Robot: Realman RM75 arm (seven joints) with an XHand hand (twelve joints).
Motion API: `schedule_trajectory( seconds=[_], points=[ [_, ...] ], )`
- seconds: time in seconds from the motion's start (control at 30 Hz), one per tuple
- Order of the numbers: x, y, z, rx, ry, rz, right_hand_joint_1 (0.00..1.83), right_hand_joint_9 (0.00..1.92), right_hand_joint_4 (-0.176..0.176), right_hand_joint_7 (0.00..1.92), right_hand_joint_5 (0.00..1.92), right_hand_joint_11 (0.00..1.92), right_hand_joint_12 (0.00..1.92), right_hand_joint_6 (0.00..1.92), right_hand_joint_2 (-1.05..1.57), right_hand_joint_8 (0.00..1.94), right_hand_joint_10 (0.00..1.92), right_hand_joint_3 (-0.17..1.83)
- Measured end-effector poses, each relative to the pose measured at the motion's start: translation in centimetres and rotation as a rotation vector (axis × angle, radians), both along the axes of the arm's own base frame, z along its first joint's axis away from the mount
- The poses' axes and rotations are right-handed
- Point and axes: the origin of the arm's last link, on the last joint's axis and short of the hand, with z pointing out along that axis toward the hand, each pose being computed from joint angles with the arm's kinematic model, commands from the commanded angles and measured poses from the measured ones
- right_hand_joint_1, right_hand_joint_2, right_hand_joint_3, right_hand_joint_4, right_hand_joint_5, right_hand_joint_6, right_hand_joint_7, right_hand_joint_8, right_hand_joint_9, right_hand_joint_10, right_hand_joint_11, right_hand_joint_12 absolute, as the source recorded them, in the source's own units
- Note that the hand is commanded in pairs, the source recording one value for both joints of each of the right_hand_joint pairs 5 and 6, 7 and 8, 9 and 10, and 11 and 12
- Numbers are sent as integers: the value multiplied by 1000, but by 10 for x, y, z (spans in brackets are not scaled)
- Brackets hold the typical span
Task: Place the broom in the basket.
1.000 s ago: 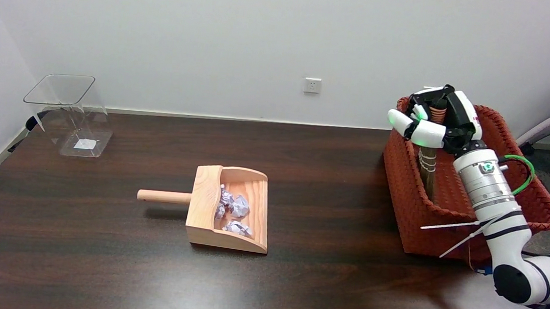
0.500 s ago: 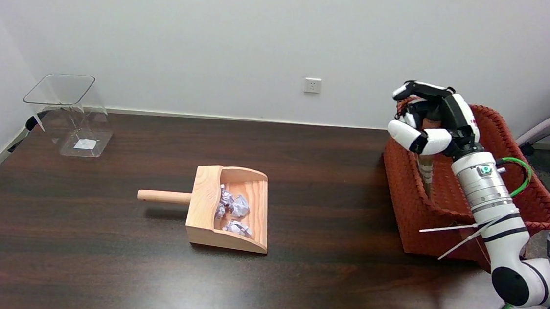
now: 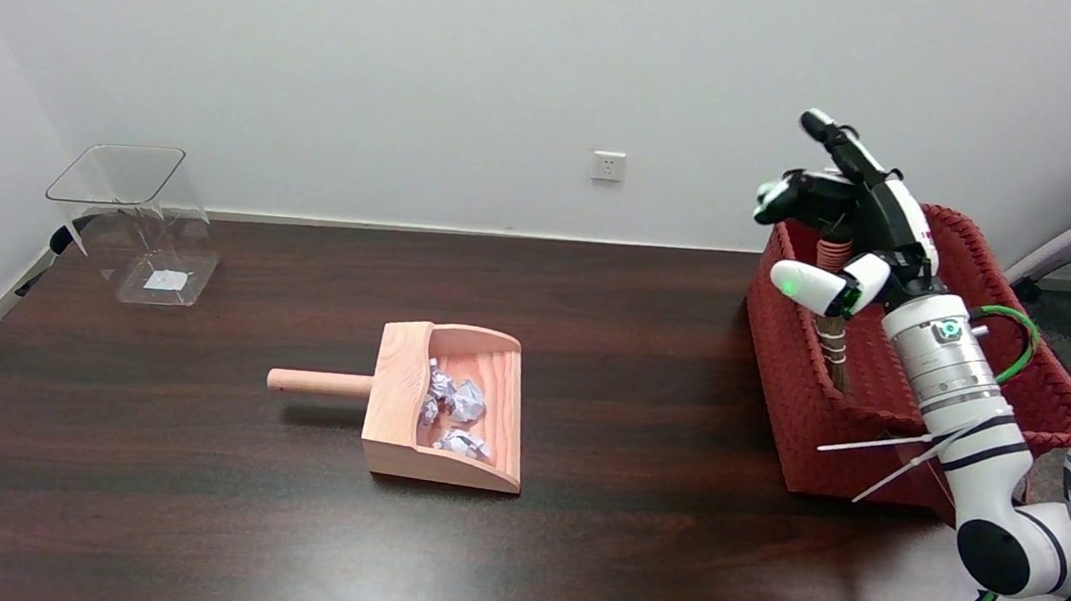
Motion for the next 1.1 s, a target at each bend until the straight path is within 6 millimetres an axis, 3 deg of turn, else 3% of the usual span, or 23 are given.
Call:
schedule_trajectory(
  seconds=[0.47, 0.77, 1.1],
  points=[
    [14, 4, 9, -33, 2, 82, 1262, 500, 0, 639, 145, 626, 626, 145, -434, 639, 500, 1254],
    [31, 12, 25, -93, -5, 176, 1231, 498, 0, 692, 131, 626, 626, 131, -233, 692, 498, 1123],
    [55, 37, 47, -198, 7, 357, 1212, 504, 0, 758, 184, 624, 624, 184, -126, 758, 504, 1074]
  ],
)
